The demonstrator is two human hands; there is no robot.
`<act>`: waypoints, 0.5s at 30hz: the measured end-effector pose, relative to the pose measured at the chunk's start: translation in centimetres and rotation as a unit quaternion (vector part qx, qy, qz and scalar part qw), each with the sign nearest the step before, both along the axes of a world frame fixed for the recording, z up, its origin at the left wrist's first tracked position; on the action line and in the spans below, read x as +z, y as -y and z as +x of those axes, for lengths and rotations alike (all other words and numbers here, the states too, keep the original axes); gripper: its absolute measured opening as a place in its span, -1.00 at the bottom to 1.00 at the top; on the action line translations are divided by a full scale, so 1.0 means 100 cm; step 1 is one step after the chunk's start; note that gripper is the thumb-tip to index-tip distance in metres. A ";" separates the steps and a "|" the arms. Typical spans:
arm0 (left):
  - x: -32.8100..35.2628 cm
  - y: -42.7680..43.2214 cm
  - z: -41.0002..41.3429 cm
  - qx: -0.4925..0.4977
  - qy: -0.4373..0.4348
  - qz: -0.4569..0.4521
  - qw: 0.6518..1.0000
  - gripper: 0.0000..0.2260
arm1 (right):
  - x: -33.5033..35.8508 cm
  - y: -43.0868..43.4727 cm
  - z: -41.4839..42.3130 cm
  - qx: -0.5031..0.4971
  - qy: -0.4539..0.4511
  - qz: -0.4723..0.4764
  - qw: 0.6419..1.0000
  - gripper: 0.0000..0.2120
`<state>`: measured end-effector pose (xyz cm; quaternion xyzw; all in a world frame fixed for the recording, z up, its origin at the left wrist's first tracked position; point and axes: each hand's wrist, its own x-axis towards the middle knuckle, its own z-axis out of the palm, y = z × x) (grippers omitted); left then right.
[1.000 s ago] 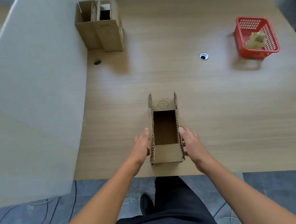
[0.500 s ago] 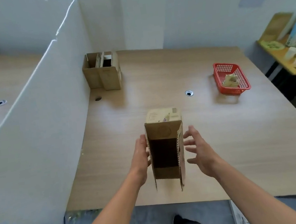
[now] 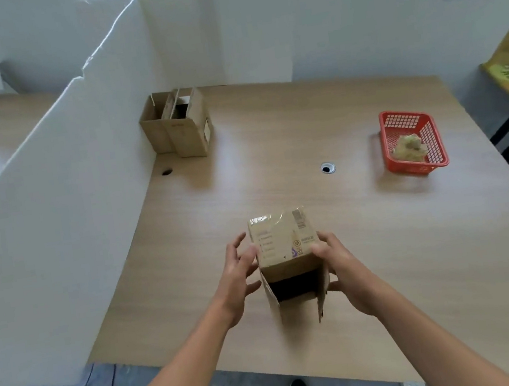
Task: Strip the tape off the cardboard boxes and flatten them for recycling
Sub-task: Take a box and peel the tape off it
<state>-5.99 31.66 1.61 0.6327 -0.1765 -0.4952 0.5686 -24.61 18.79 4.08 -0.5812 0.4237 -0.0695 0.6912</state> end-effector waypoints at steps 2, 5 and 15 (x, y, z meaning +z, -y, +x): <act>-0.005 0.001 -0.007 -0.014 0.040 0.009 0.999 -0.44 | 0.000 0.014 -0.004 0.019 -0.001 -0.025 1.000 -0.66; -0.006 0.002 -0.020 0.015 0.104 0.006 0.994 -0.44 | 0.007 0.036 -0.007 0.034 -0.021 -0.100 0.994 -0.80; 0.008 0.013 -0.034 0.026 0.203 0.016 0.979 -0.71 | 0.015 0.050 0.020 0.203 -0.264 -0.463 0.822 -0.36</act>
